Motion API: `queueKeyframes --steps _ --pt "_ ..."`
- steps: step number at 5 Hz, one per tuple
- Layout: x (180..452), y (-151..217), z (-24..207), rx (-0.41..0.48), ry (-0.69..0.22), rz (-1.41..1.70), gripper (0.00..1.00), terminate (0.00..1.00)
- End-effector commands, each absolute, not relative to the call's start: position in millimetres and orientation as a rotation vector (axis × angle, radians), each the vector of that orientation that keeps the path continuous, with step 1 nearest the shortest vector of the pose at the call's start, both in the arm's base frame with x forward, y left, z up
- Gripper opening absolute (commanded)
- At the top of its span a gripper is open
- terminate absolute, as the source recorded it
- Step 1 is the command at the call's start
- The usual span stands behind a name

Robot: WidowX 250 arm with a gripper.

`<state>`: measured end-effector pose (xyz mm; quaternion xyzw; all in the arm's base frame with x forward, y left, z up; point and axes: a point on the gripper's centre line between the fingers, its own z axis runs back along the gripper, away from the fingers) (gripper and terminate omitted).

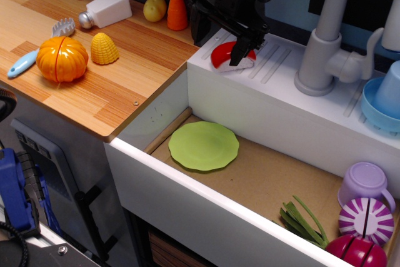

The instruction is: Put sushi on plate

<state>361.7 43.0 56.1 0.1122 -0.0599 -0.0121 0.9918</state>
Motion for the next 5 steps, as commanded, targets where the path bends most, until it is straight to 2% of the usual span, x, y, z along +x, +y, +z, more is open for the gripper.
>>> queueKeyframes --steps 1,3,5 --pt "361.7 43.0 56.1 0.225 -0.120 -0.024 1.00 0.00" --pt "369.7 43.2 80.8 0.302 -0.145 -0.124 1.00 0.00" --pt "386.7 42.8 81.5 0.389 -0.303 -0.289 1.00 0.00"
